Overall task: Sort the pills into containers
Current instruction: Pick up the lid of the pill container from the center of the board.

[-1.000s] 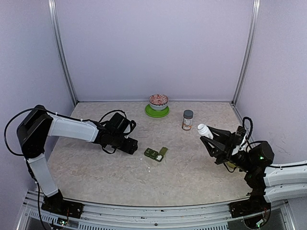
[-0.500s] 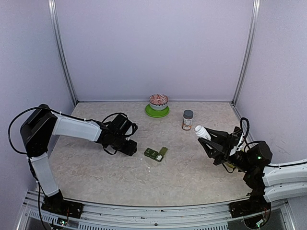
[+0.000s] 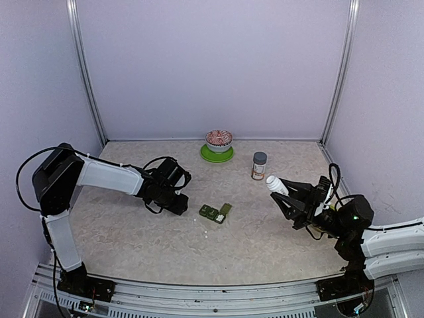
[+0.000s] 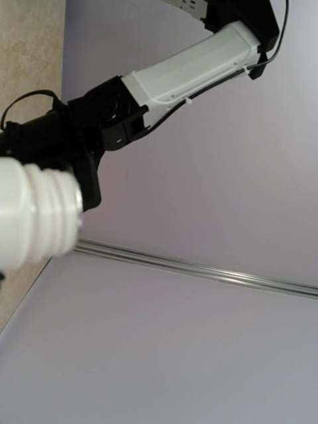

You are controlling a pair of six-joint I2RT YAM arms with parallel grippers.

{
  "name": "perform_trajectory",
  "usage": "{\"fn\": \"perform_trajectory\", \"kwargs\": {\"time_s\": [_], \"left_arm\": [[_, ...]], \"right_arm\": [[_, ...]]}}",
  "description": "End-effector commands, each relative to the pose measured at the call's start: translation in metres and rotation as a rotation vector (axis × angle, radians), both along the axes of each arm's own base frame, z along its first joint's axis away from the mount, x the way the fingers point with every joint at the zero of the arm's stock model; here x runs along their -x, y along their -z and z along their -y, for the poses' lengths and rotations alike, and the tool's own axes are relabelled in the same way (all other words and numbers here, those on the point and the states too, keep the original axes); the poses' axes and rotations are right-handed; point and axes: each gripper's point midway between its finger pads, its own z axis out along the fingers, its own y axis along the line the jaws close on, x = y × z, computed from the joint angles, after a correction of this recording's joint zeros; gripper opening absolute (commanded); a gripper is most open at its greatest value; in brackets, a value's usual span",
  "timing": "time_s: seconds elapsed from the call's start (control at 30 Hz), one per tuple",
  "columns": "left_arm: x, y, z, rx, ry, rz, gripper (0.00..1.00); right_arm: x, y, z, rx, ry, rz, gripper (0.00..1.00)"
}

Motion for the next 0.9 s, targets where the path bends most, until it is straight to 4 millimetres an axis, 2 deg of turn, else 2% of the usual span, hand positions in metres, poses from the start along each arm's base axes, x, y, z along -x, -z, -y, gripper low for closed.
{"fn": "perform_trajectory", "kwargs": {"time_s": [0.0,0.33,0.63,0.73,0.87], "left_arm": [[-0.002,0.001,0.004,-0.010,0.013,0.001,0.41],[0.004,0.008,0.001,-0.032,0.012,-0.012,0.35],[0.007,0.013,0.000,-0.056,0.016,-0.013,0.23],[0.006,0.004,0.003,-0.038,0.016,0.003,0.23],[0.004,-0.019,0.016,0.042,0.040,0.027,0.23]], "right_arm": [[-0.001,-0.004,0.003,-0.017,0.003,0.006,0.25],[-0.001,-0.003,0.002,-0.016,0.001,0.003,0.25],[-0.002,-0.001,0.003,-0.016,0.007,-0.001,0.25],[-0.003,0.001,0.002,-0.010,0.005,-0.005,0.25],[-0.003,0.004,-0.003,0.005,-0.009,-0.006,0.25]]}}
